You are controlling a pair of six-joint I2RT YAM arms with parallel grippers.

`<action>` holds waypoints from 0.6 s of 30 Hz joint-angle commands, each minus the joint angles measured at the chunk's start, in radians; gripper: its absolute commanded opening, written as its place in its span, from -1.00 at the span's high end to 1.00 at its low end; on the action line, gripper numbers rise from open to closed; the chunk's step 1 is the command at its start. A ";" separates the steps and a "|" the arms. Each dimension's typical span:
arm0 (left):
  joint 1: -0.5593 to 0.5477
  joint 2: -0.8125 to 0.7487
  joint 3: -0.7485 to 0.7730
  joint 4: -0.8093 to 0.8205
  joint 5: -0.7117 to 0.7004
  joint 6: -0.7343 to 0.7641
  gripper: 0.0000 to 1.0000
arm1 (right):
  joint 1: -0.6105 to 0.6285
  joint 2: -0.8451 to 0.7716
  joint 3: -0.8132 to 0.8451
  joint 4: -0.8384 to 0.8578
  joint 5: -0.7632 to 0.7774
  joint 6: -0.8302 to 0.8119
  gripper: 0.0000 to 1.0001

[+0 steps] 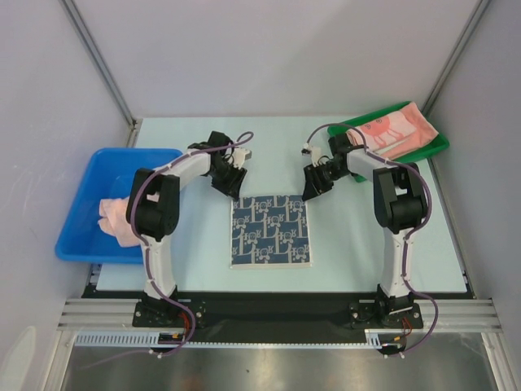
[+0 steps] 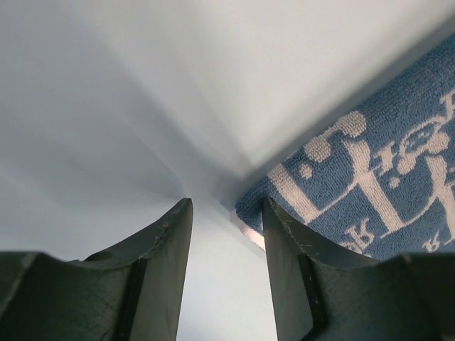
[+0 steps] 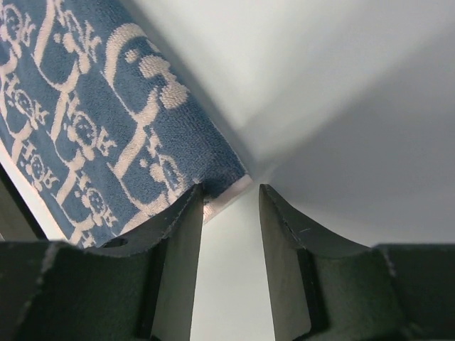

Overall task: Fold and stack the towels
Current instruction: Fold the towel

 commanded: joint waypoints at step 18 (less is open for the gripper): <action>0.045 0.102 0.115 -0.097 0.172 0.137 -0.01 | -0.008 0.113 0.155 -0.151 -0.106 -0.133 0.48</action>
